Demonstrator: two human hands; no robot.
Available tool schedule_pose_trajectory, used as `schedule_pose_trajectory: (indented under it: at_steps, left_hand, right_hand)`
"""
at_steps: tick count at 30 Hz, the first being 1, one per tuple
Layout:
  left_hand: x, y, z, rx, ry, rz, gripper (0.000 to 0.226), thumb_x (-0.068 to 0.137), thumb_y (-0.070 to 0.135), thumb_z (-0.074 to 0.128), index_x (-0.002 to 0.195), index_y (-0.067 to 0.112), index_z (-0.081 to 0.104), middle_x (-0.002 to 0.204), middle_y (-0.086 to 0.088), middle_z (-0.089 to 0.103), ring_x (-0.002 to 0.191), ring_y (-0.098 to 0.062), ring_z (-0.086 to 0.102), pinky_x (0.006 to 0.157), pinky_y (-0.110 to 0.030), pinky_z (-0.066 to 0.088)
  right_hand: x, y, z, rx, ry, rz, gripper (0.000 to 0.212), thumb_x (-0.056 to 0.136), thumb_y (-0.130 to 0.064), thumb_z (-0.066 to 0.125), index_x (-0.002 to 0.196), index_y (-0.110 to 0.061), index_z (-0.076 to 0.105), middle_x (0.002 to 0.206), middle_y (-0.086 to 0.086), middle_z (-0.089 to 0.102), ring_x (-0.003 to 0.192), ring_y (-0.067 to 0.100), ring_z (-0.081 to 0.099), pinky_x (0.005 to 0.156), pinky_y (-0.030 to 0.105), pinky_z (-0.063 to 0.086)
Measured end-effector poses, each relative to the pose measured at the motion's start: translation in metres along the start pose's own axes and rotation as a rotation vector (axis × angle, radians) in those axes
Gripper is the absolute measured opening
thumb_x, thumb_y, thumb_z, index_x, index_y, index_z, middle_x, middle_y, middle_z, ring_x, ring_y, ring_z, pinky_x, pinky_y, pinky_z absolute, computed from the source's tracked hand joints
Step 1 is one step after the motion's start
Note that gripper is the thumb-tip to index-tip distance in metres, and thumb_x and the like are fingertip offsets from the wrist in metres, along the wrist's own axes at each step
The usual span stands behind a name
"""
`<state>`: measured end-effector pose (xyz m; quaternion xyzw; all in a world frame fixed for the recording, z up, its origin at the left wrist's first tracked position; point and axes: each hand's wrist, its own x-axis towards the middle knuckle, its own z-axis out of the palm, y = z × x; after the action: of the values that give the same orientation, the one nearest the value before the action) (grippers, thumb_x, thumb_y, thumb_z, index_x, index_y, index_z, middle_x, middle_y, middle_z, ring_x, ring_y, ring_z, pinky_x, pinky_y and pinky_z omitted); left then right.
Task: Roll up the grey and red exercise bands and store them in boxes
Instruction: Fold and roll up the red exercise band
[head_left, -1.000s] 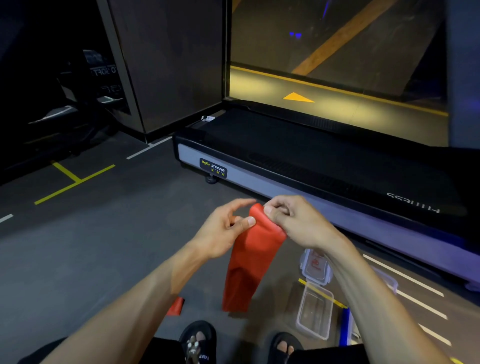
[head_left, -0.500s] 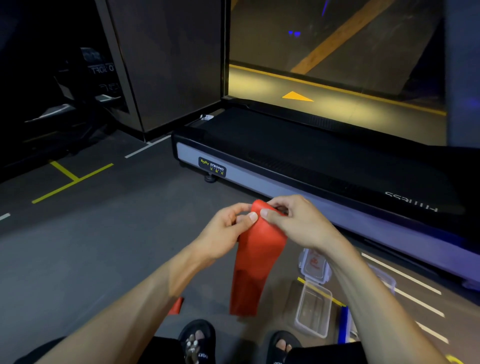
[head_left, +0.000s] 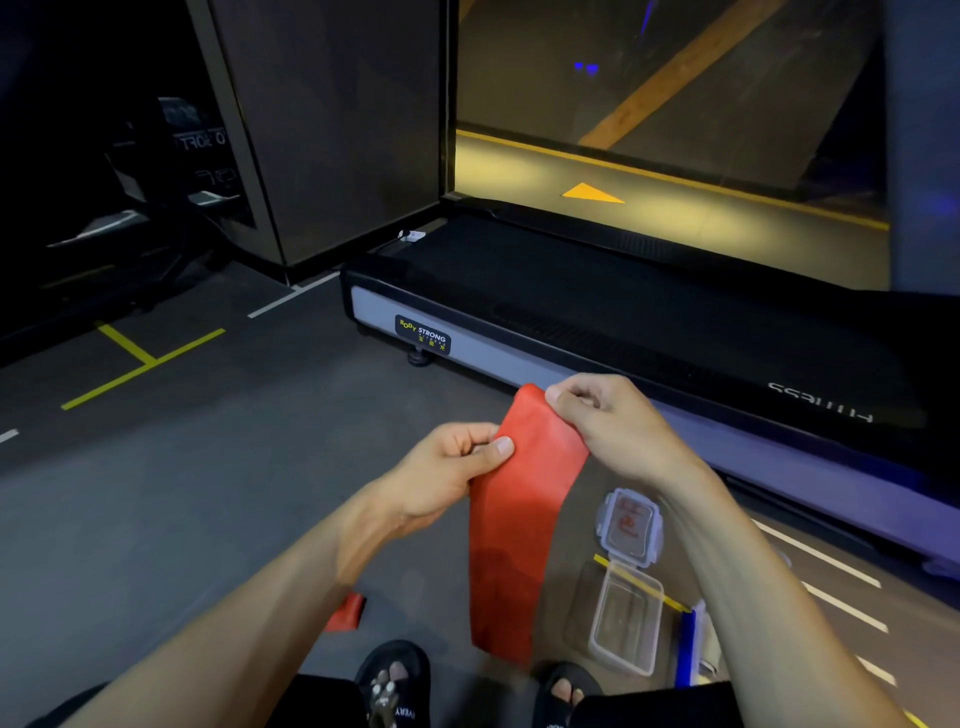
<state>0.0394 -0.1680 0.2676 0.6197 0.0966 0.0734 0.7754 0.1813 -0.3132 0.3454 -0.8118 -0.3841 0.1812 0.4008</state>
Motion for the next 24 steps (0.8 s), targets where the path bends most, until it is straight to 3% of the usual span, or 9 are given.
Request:
schedule_pose_trajectory:
  at_steps: [6,13,16,19,21,24]
  left_hand:
    - [-0.0034,0.0042,0.0001,-0.035,-0.057,-0.018,0.024,0.096,0.027,0.063,0.106,0.006,0.070,0.088,-0.006,0.072,0.073,-0.012,0.067,0.069,-0.024,0.055]
    - [-0.0041,0.0041,0.0022,-0.049,-0.037,-0.001,0.026,0.097,0.029,0.055,0.095,0.006,0.066,0.080,-0.004,0.066,0.070,-0.011,0.061,0.068,-0.025,0.050]
    - [-0.0027,0.0028,0.0008,-0.018,-0.022,0.013,0.027,0.096,0.030,0.056,0.094,0.005,0.066,0.081,-0.009,0.062,0.069,-0.013,0.057,0.066,-0.028,0.045]
    - [-0.0012,0.0010,-0.0009,0.019,0.001,0.027,0.025,0.097,0.030,0.057,0.091,0.009,0.068,0.080,-0.008,0.059,0.068,-0.013,0.054,0.064,-0.028,0.043]
    - [-0.0006,0.0006,-0.0027,0.053,0.014,0.037,0.024,0.101,0.029,0.058,0.087,0.014,0.070,0.077,-0.004,0.061,0.067,-0.010,0.055,0.063,-0.027,0.043]
    - [-0.0009,0.0030,-0.0018,0.096,0.039,0.056,0.027,0.104,0.019,0.051,0.086,0.013,0.070,0.075,0.003,0.066,0.066,-0.005,0.059,0.062,-0.020,0.047]
  right_hand:
    - [-0.0044,-0.0056,0.0033,0.008,-0.008,-0.027,0.032,0.102,-0.039,0.055,0.090,-0.015,0.072,0.089,0.013,0.074,0.088,0.033,0.068,0.081,0.050,0.053]
    - [-0.0057,-0.0052,0.0004,0.036,-0.017,0.028,0.028,0.102,-0.039,0.055,0.093,-0.021,0.074,0.091,-0.001,0.077,0.090,0.019,0.071,0.088,0.044,0.054]
    - [-0.0063,-0.0040,0.0002,0.068,-0.046,0.051,0.031,0.102,-0.040,0.055,0.094,-0.017,0.075,0.091,0.009,0.076,0.085,0.020,0.071,0.087,0.047,0.054]
    - [-0.0081,-0.0056,0.0021,0.108,-0.069,0.063,0.045,0.095,-0.047,0.055,0.097,-0.005,0.070,0.086,0.022,0.070,0.074,0.019,0.058,0.076,0.045,0.049]
    - [-0.0075,-0.0042,0.0038,0.157,-0.083,0.088,0.038,0.098,-0.040,0.057,0.097,-0.004,0.072,0.084,0.011,0.072,0.074,0.023,0.061,0.077,0.043,0.049]
    - [-0.0064,-0.0034,0.0060,0.190,-0.076,0.121,0.021,0.104,-0.026,0.055,0.100,-0.019,0.075,0.094,0.005,0.078,0.087,0.025,0.073,0.081,0.040,0.057]
